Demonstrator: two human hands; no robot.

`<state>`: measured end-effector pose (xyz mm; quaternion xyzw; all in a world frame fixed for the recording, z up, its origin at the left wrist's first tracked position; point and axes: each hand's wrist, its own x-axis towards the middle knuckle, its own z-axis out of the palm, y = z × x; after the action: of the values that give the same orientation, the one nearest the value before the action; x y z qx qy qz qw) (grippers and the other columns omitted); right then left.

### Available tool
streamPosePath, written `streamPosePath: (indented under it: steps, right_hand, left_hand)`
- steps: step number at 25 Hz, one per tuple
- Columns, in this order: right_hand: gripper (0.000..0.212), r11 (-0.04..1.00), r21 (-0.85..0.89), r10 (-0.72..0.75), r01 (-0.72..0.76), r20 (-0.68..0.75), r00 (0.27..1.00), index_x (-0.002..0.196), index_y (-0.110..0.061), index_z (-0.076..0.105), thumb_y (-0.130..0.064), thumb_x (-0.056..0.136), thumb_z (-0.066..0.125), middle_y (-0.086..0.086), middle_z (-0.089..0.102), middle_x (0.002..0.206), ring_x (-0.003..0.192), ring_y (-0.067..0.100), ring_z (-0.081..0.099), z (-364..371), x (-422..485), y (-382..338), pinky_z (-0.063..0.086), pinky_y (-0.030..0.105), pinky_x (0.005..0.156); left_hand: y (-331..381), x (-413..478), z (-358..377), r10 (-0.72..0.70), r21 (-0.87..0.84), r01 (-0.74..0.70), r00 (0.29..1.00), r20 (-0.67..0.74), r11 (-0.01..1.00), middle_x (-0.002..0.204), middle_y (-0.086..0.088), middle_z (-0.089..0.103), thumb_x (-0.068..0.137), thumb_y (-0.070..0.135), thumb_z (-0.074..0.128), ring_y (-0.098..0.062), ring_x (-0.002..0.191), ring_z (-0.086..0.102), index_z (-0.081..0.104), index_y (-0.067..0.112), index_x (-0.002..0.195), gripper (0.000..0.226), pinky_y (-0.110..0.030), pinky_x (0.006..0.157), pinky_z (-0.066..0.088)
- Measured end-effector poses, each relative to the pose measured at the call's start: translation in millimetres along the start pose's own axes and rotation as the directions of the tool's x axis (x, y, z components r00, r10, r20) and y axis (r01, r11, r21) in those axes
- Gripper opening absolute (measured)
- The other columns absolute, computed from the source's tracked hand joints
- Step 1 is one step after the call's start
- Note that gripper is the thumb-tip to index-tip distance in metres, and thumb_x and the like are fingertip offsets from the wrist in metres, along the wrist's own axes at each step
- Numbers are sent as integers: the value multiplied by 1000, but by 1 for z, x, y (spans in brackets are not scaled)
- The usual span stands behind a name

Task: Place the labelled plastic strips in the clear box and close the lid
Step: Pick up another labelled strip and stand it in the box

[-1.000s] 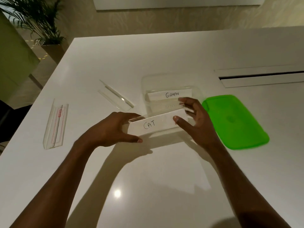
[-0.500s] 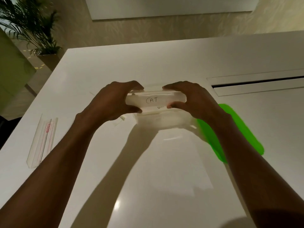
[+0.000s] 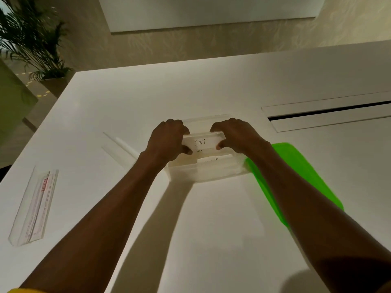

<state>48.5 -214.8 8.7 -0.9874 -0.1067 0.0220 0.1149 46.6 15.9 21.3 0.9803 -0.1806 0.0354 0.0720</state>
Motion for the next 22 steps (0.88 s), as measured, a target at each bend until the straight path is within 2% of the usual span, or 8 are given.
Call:
streamPosePath:
  steps: [3, 7, 15, 19, 22]
  right_hand:
    - [60, 1000, -9, 11, -11, -4, 1000, 134, -30, 61, -30, 79, 84, 3, 64, 133, 124, 28, 58, 8, 1, 3, 45, 38, 103]
    - [56, 1000, -11, 13, -13, -10, 1000, 131, -29, 64, -29, 79, 84, 1, 65, 131, 125, 27, 58, 9, 0, 4, 43, 35, 102]
    - [45, 997, -76, 17, -18, -11, 1000, 131, -26, 64, -30, 88, 77, 1, 65, 126, 119, 26, 56, 12, 3, 4, 47, 36, 97]
    - [45, 972, -228, -65, 63, 1, 998, 139, -27, 57, -29, 95, 68, 1, 59, 134, 122, 26, 56, 8, 1, 0, 45, 37, 101]
    - [41, 969, -223, -123, 108, -54, 991, 132, -24, 55, -25, 93, 70, -1, 60, 129, 119, 24, 58, 6, -4, -3, 47, 39, 99]
  left_hand:
    - [0, 3, 11, -44, -45, 47, 997, 69, 998, 119, -5, 72, 71, 41, 91, -30, 115, 64, 73, 19, 125, 62, -39, 89, 52]
    - [-2, 4, 18, -59, -51, 66, 991, 124, 997, 132, -5, 69, 77, 39, 88, -29, 122, 63, 67, 18, 133, 64, -36, 94, 50]
    - [-1, 0, 24, -29, 126, 12, 991, 133, 992, 136, -8, 66, 96, 33, 69, -32, 125, 62, 60, 20, 143, 50, -41, 101, 52]
    - [2, -2, 21, -38, 166, 17, 991, 129, 986, 125, -9, 70, 90, 22, 65, -33, 114, 66, 64, 17, 133, 43, -42, 92, 55]
    - [3, -2, 18, -9, 170, -9, 995, 104, 985, 129, -8, 65, 86, 20, 69, -31, 119, 61, 59, 15, 135, 50, -43, 95, 52]
